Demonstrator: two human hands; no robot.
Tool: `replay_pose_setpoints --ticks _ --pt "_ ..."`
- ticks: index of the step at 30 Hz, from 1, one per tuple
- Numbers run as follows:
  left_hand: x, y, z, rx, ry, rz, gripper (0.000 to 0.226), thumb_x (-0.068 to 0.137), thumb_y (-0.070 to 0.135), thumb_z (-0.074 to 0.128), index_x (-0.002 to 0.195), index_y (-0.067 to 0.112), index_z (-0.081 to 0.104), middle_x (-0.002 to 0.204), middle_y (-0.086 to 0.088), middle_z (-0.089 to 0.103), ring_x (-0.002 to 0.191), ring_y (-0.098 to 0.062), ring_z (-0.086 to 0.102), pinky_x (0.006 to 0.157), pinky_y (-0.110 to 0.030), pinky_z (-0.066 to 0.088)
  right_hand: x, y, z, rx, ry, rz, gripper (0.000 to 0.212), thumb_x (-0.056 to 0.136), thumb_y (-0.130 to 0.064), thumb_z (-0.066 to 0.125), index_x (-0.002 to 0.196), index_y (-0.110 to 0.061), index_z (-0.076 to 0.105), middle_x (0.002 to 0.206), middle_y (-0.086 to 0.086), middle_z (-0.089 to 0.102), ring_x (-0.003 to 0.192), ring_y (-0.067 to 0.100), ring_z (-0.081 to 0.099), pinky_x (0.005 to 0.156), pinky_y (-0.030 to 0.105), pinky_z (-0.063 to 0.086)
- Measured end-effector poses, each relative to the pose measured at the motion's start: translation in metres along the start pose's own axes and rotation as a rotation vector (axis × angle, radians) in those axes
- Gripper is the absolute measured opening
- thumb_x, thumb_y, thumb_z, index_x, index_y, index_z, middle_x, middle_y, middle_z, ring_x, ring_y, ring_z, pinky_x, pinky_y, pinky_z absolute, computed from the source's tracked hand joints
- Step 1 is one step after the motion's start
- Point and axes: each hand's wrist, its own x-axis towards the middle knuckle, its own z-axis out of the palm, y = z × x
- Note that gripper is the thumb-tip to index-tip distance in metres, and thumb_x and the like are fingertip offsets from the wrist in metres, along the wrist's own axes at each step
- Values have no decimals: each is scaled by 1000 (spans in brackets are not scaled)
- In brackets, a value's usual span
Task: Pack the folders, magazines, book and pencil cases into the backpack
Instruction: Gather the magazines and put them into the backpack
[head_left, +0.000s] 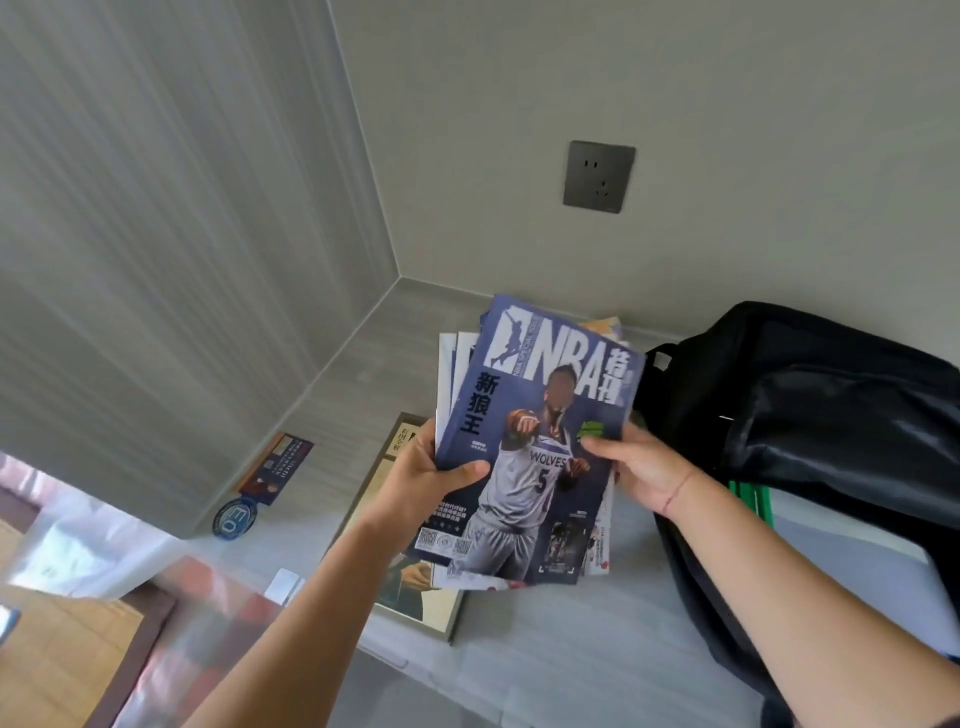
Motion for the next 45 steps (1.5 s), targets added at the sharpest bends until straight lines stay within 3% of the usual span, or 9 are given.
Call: replay_pose_setpoints --ticks 3,7,18,22,26,30,35,41,45 --pt "4 12 7 28 41 82 42 78 -10 68 104 20 59 89 7 75 82 -12 70 67 -20 56 -13 -28 -9 85 -31 -174 69 39 -27 94 103 -15 71 101 2 74 95 17 69 86 31 56" --pt "8 10 29 -19 144 88 40 78 -10 68 113 9 63 95 -3 73 88 -24 69 78 -33 58 -35 -58 -12 23 -54 -327 73 38 -30 93 104 -13 68 100 0 75 95 13 69 82 24 56" --pt "24 13 68 -13 65 28 46 76 -14 68 114 9 56 95 -1 71 86 -20 67 84 -35 55 -63 -47 -42 59 3 -252 87 37 -34 94 114 -12 60 103 2 74 95 17 69 73 28 57" --pt "32 8 67 35 70 13 45 72 -7 75 112 8 61 96 -5 73 85 -21 67 83 -37 55 -61 -45 -42 51 32 -223 68 49 -28 89 110 -14 63 101 1 74 94 17 69 79 31 55" --pt "35 -7 69 117 121 -60 29 68 4 82 90 19 69 94 -11 73 85 -26 67 86 -43 56 -51 -20 -39 -116 189 -159 31 78 4 66 101 -15 65 97 -1 72 103 27 61 100 41 44" --pt "40 -2 70 204 195 -47 30 71 14 81 96 17 66 96 -9 73 87 -28 67 83 -41 56 -46 -10 -29 -227 365 -150 33 81 3 66 112 -4 61 110 13 65 102 25 60 100 37 44" --pt "38 31 73 186 123 -14 28 76 19 78 99 18 63 88 -3 71 77 -21 67 69 -30 55 -57 -32 -33 -272 296 -199 40 84 -2 65 122 -10 58 113 7 66 104 19 60 103 36 43" --pt "34 80 98 -31 53 -28 33 72 18 80 102 15 69 99 -11 74 96 -35 67 92 -47 52 -100 -70 -39 -37 235 -246 24 90 -12 57 106 -28 62 97 -6 74 91 14 69 82 32 54" --pt "20 75 144 -171 -6 -102 27 76 12 76 102 14 67 95 -15 72 82 -34 67 85 -50 53 -155 -62 -72 -112 272 -238 34 88 -8 59 112 -32 57 108 -4 70 101 17 65 91 36 50"
